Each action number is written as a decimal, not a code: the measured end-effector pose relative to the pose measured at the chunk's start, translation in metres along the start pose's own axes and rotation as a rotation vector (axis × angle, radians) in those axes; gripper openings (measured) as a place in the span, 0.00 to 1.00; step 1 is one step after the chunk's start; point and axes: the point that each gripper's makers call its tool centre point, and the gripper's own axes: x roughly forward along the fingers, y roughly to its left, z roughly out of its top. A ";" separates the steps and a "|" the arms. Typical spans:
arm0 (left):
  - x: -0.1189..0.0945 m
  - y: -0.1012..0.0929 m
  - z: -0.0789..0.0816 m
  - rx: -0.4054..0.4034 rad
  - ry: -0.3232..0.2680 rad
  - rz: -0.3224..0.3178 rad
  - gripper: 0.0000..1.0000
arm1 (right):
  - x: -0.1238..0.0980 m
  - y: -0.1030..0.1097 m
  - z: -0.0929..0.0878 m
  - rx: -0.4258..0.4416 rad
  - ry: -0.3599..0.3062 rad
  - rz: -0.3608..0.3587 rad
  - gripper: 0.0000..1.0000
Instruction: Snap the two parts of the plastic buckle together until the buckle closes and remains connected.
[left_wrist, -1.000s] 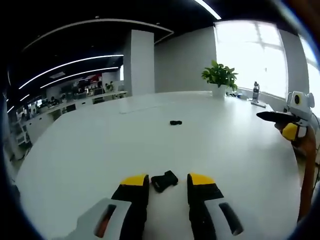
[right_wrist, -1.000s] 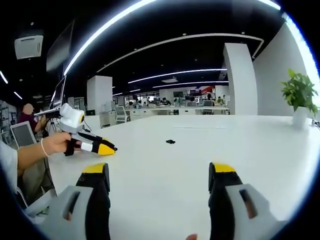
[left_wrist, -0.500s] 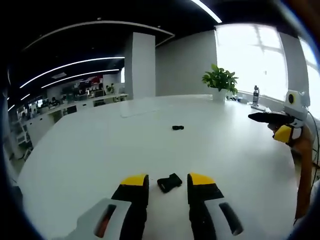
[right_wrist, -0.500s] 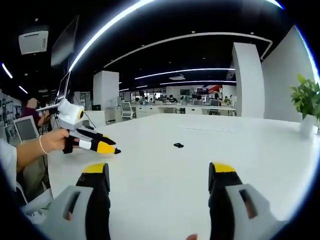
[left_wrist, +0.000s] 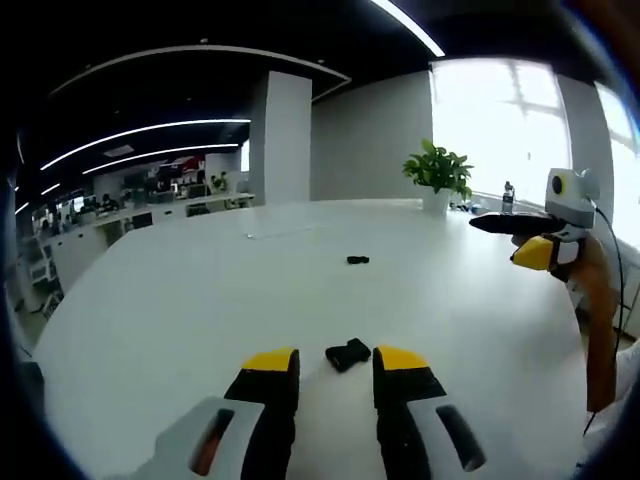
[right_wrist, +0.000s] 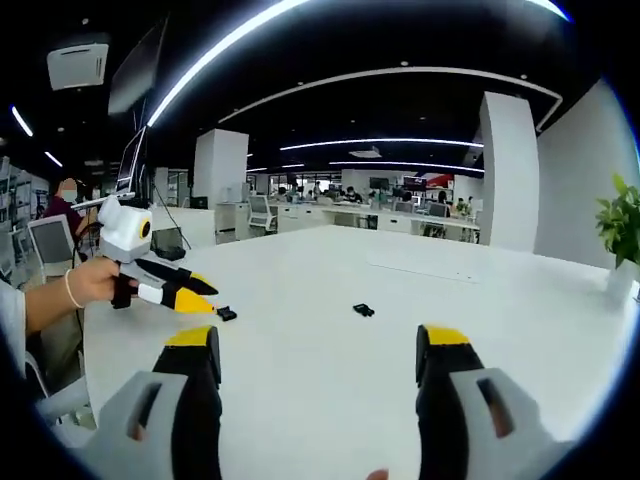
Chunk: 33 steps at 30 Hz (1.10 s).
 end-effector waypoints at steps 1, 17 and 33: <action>-0.001 -0.001 0.000 0.000 -0.004 -0.001 0.29 | 0.001 -0.001 0.001 0.009 -0.006 0.009 0.81; 0.000 -0.001 -0.003 0.059 -0.001 -0.048 0.28 | 0.021 -0.010 0.002 -0.052 0.039 0.048 0.80; -0.004 0.002 0.002 0.134 -0.001 -0.092 0.28 | 0.043 -0.007 0.004 -0.055 -0.002 0.126 0.83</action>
